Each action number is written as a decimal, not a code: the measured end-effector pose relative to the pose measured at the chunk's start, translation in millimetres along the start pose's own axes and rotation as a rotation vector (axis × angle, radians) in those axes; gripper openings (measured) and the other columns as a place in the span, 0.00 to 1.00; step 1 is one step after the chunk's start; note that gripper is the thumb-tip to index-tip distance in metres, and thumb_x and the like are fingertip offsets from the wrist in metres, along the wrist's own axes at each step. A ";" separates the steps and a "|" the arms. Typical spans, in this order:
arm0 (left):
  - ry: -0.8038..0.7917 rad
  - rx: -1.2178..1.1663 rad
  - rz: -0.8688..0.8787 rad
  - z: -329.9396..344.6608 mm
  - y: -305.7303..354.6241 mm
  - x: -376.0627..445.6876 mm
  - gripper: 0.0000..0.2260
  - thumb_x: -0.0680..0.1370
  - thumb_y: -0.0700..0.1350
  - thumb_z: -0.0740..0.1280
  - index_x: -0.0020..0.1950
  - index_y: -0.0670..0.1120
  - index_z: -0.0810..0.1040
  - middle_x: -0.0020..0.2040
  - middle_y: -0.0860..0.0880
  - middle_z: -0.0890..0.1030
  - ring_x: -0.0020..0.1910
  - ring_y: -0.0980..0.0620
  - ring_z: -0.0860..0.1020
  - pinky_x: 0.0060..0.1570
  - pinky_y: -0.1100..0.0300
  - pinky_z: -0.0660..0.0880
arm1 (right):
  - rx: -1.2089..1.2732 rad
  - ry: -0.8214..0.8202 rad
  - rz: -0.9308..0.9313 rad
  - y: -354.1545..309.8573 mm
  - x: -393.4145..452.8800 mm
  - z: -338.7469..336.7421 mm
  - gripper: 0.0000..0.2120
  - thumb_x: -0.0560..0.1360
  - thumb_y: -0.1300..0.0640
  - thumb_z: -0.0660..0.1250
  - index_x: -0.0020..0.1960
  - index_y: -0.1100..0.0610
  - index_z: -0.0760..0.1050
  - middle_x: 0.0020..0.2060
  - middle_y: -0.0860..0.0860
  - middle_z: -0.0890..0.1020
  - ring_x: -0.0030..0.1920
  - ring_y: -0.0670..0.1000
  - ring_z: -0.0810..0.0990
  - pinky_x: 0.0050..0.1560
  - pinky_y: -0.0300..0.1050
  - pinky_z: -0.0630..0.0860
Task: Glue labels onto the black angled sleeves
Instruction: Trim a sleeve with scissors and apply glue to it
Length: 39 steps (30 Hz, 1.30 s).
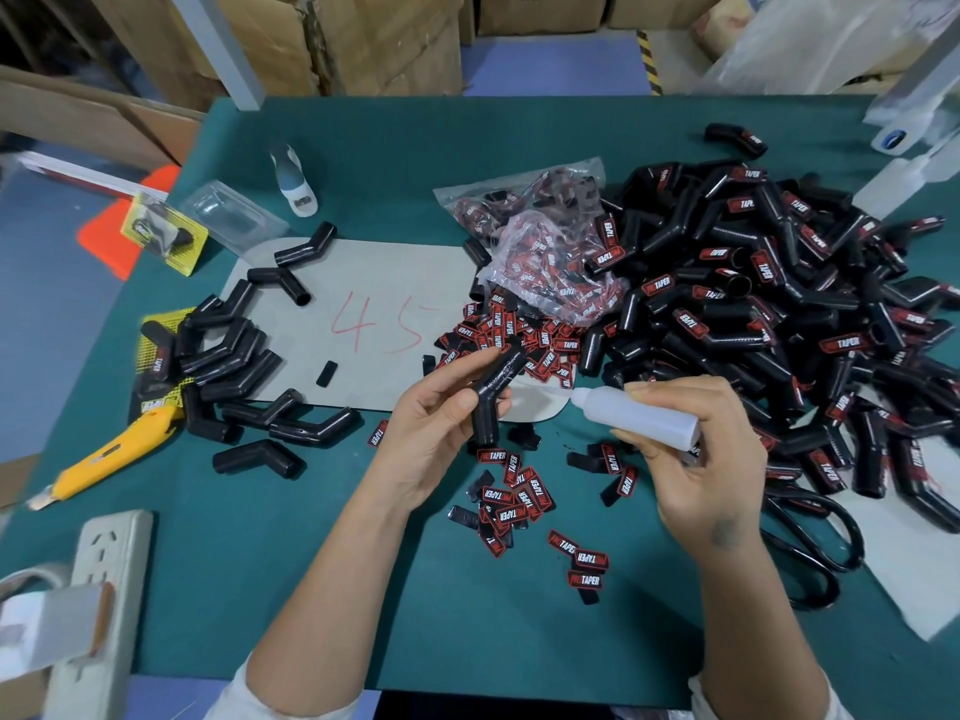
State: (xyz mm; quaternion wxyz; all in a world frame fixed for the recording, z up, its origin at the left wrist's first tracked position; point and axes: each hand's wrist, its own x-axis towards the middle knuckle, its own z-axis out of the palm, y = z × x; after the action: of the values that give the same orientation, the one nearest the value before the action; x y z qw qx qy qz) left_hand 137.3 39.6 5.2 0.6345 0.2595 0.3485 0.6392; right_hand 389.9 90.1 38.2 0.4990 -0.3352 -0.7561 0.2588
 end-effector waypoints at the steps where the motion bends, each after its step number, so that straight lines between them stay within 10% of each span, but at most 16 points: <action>1: 0.001 -0.001 0.000 0.5 0.0 0.0 0.24 0.74 0.50 0.79 0.69 0.45 0.82 0.64 0.43 0.83 0.56 0.47 0.85 0.58 0.58 0.81 | -0.001 0.002 0.003 0.3 -0.2 -0.5 0.14 0.77 0.61 0.72 0.60 0.52 0.77 0.54 0.46 0.81 0.58 0.45 0.79 0.56 0.38 0.74; 39: -0.007 -0.007 0.003 -0.4 -0.2 -0.1 0.23 0.76 0.49 0.77 0.70 0.44 0.81 0.65 0.42 0.83 0.57 0.47 0.85 0.59 0.57 0.81 | 0.024 -0.064 -0.023 -0.8 -0.5 1.3 0.16 0.76 0.63 0.73 0.61 0.52 0.77 0.61 0.36 0.78 0.57 0.47 0.81 0.57 0.39 0.74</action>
State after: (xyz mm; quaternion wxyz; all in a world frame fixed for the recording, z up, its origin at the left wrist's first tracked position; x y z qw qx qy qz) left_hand 137.1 39.5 4.7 0.6356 0.2601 0.3437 0.6405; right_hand 388.6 89.1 38.0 0.4815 -0.3118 -0.7724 0.2726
